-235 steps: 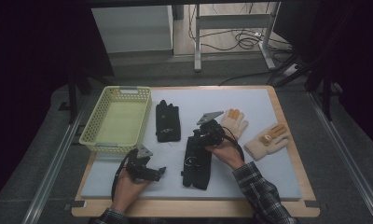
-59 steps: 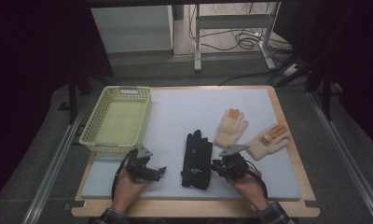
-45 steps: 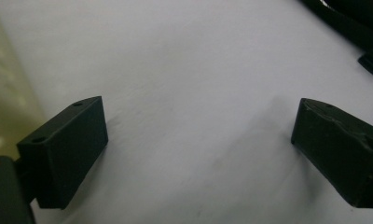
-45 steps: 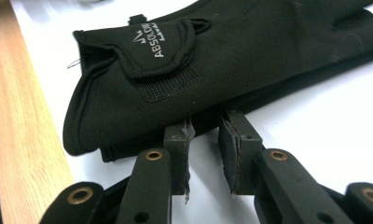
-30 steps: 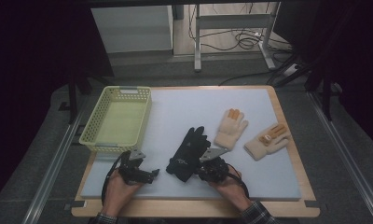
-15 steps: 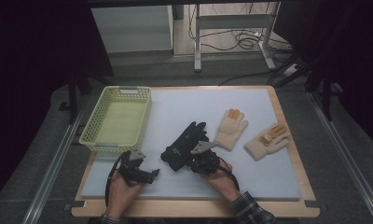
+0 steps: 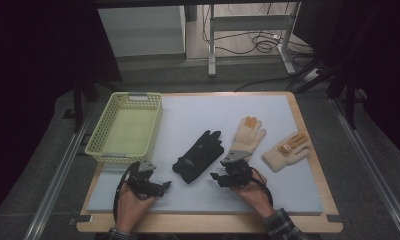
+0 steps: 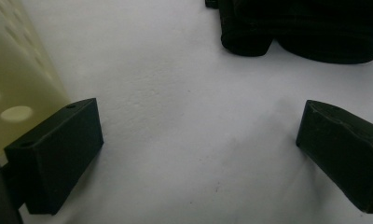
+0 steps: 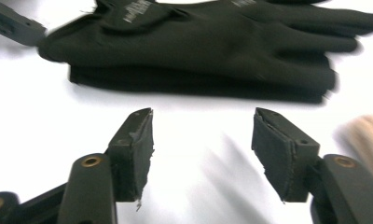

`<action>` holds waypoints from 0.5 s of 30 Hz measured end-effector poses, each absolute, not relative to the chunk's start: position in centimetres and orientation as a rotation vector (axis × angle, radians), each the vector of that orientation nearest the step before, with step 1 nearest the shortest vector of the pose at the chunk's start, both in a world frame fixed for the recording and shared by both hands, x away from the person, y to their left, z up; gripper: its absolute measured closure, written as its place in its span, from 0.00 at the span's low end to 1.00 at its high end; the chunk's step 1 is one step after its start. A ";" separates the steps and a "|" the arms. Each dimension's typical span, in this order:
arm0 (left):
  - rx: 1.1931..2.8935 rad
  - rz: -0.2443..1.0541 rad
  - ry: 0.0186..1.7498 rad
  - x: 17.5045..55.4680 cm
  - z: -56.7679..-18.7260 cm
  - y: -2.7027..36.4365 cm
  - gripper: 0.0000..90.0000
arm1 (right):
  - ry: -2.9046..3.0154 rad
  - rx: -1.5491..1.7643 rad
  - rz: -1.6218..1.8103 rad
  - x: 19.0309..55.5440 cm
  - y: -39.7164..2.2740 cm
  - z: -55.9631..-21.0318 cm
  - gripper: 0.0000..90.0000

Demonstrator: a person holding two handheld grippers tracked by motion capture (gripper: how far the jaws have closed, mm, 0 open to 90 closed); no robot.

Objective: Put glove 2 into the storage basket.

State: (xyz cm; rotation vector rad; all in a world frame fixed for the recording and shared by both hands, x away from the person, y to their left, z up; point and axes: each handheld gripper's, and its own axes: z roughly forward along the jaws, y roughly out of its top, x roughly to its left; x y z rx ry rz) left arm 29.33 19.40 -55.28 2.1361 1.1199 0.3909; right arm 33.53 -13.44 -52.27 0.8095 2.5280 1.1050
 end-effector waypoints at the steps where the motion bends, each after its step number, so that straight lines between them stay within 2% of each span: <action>1: 2.136 0.391 1.120 29.3 -55.3 19.4 0.01 | 2.527 0.821 1.102 33.5 -13.9 -52.2 0.40; 15: 2.134 0.388 1.119 29.3 -55.3 19.4 0.01 | 2.449 0.941 1.014 33.5 -19.4 -52.7 0.29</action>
